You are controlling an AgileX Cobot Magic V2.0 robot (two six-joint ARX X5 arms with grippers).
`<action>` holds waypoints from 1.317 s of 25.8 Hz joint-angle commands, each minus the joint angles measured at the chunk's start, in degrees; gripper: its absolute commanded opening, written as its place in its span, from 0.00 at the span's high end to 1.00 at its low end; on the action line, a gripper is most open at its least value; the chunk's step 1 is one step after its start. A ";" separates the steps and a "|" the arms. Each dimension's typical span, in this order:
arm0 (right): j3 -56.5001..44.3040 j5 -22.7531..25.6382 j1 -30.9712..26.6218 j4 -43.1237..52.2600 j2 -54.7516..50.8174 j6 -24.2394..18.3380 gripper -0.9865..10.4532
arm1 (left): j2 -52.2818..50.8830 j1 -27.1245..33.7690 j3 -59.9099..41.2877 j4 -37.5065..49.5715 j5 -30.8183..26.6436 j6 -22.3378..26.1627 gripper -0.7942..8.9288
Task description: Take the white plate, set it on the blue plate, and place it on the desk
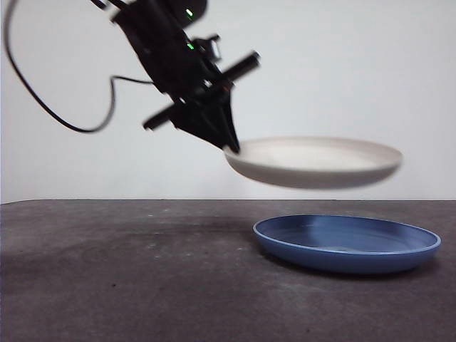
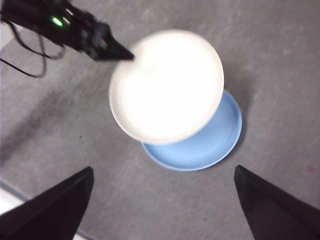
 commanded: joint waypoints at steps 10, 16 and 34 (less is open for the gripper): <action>3.26 0.85 0.20 -0.98 0.07 1.05 0.52 | 10.73 -3.52 5.68 0.85 -1.57 -0.55 0.90; 3.26 0.87 0.20 -0.96 0.07 1.03 0.52 | 12.52 -4.17 5.68 0.79 -1.64 -0.44 0.90; 3.06 2.34 0.20 -0.90 0.09 0.96 0.52 | -5.22 -3.04 5.88 -7.39 -1.64 6.82 0.61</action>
